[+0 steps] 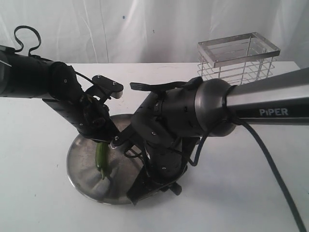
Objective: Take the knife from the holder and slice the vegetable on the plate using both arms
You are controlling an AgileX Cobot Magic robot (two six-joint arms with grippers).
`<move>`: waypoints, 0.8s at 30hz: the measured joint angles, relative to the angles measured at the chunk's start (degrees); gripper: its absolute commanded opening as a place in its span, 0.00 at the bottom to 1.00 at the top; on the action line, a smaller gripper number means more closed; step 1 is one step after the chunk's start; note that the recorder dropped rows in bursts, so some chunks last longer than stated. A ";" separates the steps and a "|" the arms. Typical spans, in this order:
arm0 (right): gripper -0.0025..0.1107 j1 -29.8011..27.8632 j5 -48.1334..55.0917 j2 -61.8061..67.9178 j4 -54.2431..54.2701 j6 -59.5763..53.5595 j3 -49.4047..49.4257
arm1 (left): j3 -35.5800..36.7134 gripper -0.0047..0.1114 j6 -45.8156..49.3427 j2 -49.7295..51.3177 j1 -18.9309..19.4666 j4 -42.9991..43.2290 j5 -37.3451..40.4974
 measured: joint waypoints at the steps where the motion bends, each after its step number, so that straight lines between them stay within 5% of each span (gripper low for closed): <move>1: 0.02 0.00 0.00 0.00 0.00 0.10 0.00 | 0.00 0.04 0.00 0.00 0.00 0.00 0.00; 18: 0.02 -0.60 -1.96 -3.16 0.00 1.07 0.13 | 0.00 0.04 0.00 -5.32 0.46 1.73 0.30; 22: 0.02 -0.60 -2.88 -4.70 0.00 1.07 1.01 | 0.00 0.18 -0.48 -6.32 0.46 2.12 2.27; 24: 0.02 -0.69 -3.01 -5.87 0.00 1.70 1.43 | 0.00 0.36 -3.00 -6.30 0.46 2.12 4.81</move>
